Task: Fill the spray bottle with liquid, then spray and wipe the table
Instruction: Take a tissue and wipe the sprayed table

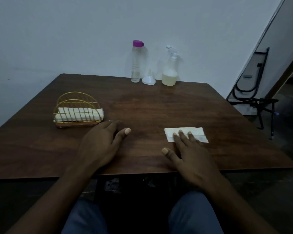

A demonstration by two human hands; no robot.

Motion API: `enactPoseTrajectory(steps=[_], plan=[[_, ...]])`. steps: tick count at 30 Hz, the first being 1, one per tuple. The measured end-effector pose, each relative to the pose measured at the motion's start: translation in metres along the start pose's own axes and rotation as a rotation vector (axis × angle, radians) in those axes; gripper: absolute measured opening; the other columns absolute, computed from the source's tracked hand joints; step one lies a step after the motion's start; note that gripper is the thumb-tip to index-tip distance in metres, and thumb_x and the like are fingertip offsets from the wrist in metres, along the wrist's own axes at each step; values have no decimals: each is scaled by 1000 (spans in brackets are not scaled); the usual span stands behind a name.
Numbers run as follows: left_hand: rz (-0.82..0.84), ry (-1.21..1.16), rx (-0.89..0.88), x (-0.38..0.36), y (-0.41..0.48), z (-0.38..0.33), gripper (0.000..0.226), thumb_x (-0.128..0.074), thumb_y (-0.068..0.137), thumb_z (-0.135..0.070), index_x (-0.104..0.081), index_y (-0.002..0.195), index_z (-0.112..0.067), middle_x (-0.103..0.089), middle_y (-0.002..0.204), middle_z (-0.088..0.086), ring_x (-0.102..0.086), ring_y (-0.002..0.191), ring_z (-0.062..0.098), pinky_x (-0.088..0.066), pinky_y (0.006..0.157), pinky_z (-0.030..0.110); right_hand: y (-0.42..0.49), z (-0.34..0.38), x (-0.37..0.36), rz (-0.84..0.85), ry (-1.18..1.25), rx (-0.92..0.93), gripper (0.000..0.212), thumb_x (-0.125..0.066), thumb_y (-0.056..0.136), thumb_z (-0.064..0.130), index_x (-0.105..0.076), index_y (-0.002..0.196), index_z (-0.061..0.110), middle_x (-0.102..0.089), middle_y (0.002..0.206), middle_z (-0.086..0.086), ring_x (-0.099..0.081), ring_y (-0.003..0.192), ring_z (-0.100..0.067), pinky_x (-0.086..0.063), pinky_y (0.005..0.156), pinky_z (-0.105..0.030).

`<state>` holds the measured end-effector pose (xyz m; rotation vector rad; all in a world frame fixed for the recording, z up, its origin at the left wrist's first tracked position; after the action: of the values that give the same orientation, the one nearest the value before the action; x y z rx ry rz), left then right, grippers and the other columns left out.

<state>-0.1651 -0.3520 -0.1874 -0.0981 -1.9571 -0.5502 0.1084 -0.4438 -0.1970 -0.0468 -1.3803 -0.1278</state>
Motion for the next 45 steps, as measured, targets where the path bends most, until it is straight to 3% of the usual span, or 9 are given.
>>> enactPoseTrajectory(steps=[6,10,17,25,28,32,36,41,45], plan=[[-135,-81,121,10,-3,25,65,-20,102,-70,-69,117,-30,-74,110,-1,-67,100,25,-38,74,33,20,100,-7,56,-21,220,115,2,75,99,-28,163,31,-21,173,5,-11,161,-27,-16,124,-47],[-76,-49,70,8,-2,20,57,-26,106,-63,-66,127,-29,-71,122,-1,-65,110,23,-43,81,34,41,116,6,-77,12,240,94,-15,86,91,-51,149,31,-54,154,10,-42,146,-18,-31,112,-47],[30,15,-97,2,-1,11,67,-27,103,-63,-60,145,-22,-59,149,-2,-49,140,15,-43,107,32,45,64,-2,69,-79,164,104,-4,81,89,-24,165,30,-14,175,6,-7,161,-18,-9,130,-39],[20,47,-145,-3,2,10,58,-36,104,-56,-59,146,-23,-58,149,-4,-49,140,15,-41,109,32,48,73,-3,14,15,181,121,11,72,97,-28,164,28,-18,173,7,-6,161,-14,-6,130,-38],[102,72,-253,-9,10,-2,66,-28,102,-58,-53,151,-22,-53,155,-2,-43,146,15,-29,122,33,47,61,2,27,-5,180,104,0,83,87,-37,161,29,-28,171,6,-19,159,-14,-11,128,-35],[207,189,-408,-31,22,-30,75,-11,103,-59,-40,159,-17,-36,167,3,-27,156,14,-13,129,37,46,45,4,8,-22,225,58,-31,108,51,-40,159,25,-34,169,5,-26,156,-10,-12,126,-28],[221,245,-404,-35,23,-41,89,1,98,-63,-45,155,-13,-42,163,7,-31,154,16,-15,129,37,51,43,5,69,-17,278,54,-31,110,36,-30,163,24,-25,171,5,-19,159,-12,-7,126,-25],[254,390,-289,-12,35,-30,103,11,90,-66,-65,134,-12,-63,142,13,-56,133,27,-36,117,43,82,73,2,155,-1,397,54,-33,109,28,-31,163,22,-22,173,2,-15,160,-18,-9,125,-30],[300,475,-114,3,63,-24,50,-30,106,-42,-69,122,-15,-71,125,10,-67,110,28,-44,83,37,135,106,2,185,20,379,51,-37,109,35,-37,159,28,-36,167,-7,-39,149,-32,-34,117,-44]])
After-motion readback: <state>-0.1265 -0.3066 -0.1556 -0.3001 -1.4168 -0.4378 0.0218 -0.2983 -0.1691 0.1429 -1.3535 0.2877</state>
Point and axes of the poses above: each hand's wrist, its own y-axis towards the middle knuckle, its own x-axis out of the back of the hand, z = x × y, the point moved 1 cm from there along y, towards the middle knuckle
